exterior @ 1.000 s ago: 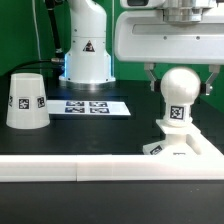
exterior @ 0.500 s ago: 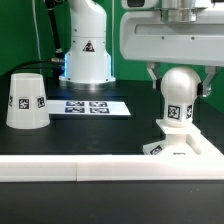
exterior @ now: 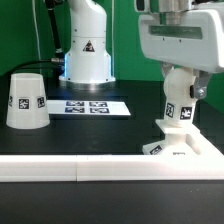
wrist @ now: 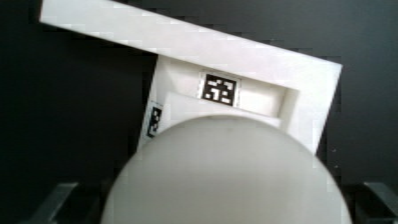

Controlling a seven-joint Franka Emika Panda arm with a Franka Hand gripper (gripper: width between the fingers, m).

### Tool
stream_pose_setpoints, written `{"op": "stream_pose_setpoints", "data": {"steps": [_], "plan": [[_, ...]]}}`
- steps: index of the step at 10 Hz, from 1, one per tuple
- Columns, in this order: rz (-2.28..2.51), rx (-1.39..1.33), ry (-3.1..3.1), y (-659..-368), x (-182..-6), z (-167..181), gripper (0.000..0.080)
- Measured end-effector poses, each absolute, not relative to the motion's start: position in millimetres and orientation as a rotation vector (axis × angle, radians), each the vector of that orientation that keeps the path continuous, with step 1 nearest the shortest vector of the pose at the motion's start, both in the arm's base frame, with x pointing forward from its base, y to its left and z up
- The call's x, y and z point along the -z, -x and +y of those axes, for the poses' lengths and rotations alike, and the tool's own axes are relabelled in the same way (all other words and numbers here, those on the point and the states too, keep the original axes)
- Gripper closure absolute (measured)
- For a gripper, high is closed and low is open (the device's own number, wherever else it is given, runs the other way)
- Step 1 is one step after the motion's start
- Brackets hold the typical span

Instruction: Assemble lamp

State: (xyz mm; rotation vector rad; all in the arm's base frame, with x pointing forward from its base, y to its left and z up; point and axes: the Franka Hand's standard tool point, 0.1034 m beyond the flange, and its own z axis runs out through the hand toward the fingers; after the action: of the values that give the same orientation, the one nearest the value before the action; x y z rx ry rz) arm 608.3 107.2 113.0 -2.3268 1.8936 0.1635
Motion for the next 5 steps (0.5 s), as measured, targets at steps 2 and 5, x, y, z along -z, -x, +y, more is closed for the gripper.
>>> {"op": "stream_pose_setpoints", "data": {"steps": [2, 5], "plan": [[1.975, -0.177, 2.255, -608.2, -113.1, 108.7, 0.0220], [1.747, -0.164, 2.450, -608.1, -115.4, 109.8, 0.0104]]}}
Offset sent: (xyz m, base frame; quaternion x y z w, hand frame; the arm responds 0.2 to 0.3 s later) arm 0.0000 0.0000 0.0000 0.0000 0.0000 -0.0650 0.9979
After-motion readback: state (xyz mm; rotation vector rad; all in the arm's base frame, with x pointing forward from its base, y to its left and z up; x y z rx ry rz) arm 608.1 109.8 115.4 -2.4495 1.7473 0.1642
